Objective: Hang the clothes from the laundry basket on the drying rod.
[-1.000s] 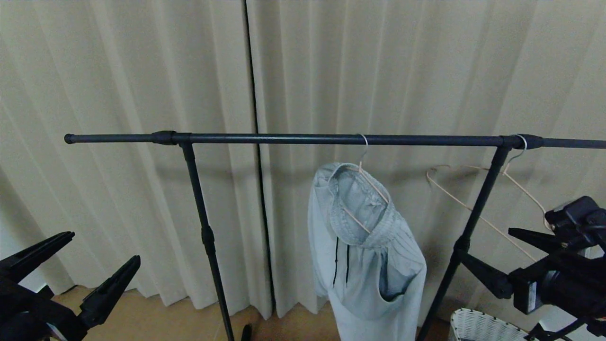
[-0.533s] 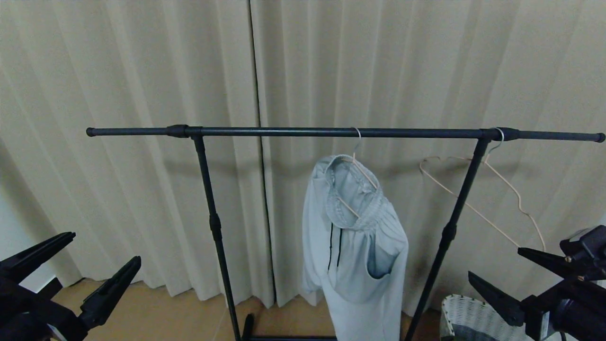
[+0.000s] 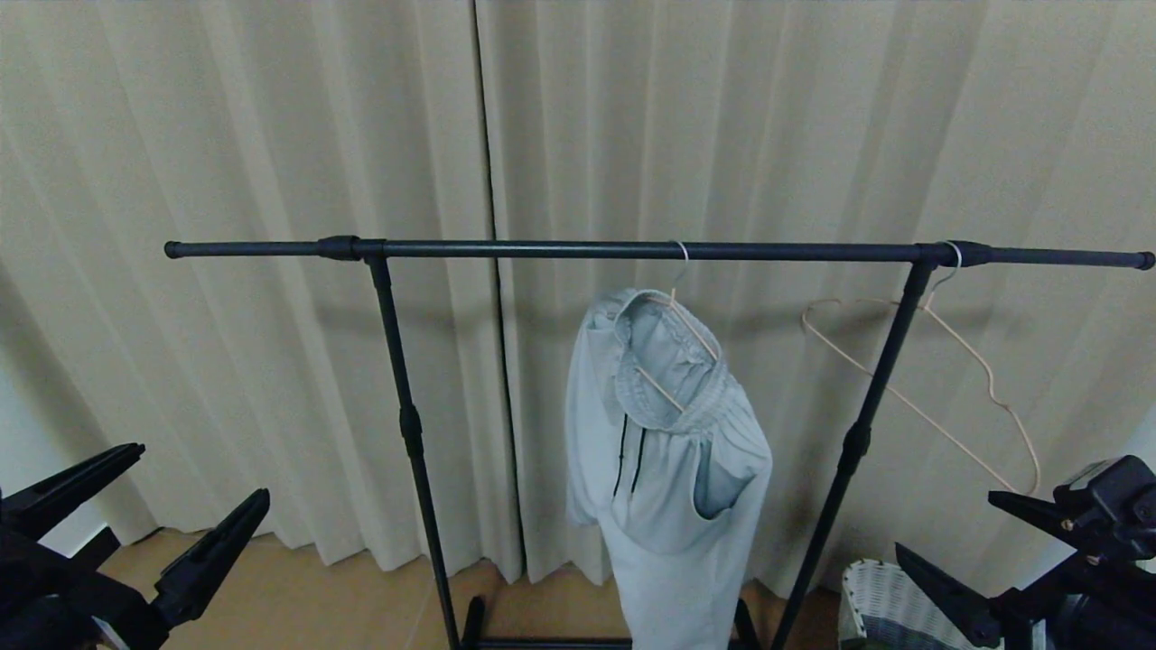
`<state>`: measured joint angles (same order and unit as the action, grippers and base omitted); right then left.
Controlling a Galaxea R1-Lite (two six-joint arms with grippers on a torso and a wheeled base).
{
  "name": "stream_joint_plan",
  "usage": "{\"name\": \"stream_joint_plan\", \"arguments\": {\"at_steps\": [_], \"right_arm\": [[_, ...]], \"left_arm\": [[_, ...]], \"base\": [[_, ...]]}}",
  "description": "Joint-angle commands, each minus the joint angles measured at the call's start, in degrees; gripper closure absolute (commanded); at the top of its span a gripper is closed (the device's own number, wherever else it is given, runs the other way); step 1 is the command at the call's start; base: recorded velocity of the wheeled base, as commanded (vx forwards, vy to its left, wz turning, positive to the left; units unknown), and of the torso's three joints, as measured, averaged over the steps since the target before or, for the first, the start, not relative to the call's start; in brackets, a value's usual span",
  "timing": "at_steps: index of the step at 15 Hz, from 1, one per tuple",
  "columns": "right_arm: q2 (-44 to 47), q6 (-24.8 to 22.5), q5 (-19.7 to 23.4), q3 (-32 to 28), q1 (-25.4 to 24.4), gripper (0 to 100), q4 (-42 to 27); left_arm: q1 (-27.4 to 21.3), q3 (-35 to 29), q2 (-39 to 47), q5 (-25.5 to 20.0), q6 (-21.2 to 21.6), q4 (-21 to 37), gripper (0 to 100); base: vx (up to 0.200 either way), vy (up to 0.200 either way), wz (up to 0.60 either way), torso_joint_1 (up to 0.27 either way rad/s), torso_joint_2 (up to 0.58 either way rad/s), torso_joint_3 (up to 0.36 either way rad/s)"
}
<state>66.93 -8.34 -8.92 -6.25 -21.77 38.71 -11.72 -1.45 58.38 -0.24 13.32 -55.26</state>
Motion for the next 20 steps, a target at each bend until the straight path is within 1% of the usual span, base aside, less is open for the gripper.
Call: {"name": "stream_joint_plan", "arguments": {"at_steps": [1,5,7,9,17,20], "right_arm": [[0.22,-0.10,-0.13,0.10,-0.02,0,-0.21],[0.13,-0.10,-0.48,0.10,0.06,0,-0.30],[-0.13,-0.10,-0.39,0.01,1.73,0,-0.12],[-0.13,-0.10,-0.22,0.19,2.17,0,-0.38],[0.22,-0.19,-0.39,0.98,2.26,0,-0.74],[1.01,-0.19,-0.22,1.33,2.96,0,-0.74]], "left_arm": [[-0.06,0.22,-0.02,-0.02,0.04,-0.02,0],[-0.06,0.66,0.24,-0.02,0.04,-0.02,0],[-0.06,0.66,0.59,-0.02,0.04,-0.02,0],[-0.06,0.75,0.95,-0.02,0.04,-0.02,0],[-0.06,0.84,1.38,-0.02,0.12,-0.02,0],[-0.06,0.84,3.41,-0.02,-0.40,-0.11,0]], "base": [[0.000,0.000,0.00,0.000,0.00,0.000],[0.000,0.000,0.00,0.000,0.00,0.000],[0.000,0.000,0.00,0.000,0.00,0.000],[0.000,0.000,0.00,-0.090,0.20,0.115],[0.000,0.000,0.00,-0.210,0.50,0.283],[0.000,0.000,0.00,-0.199,0.51,0.302]]}}
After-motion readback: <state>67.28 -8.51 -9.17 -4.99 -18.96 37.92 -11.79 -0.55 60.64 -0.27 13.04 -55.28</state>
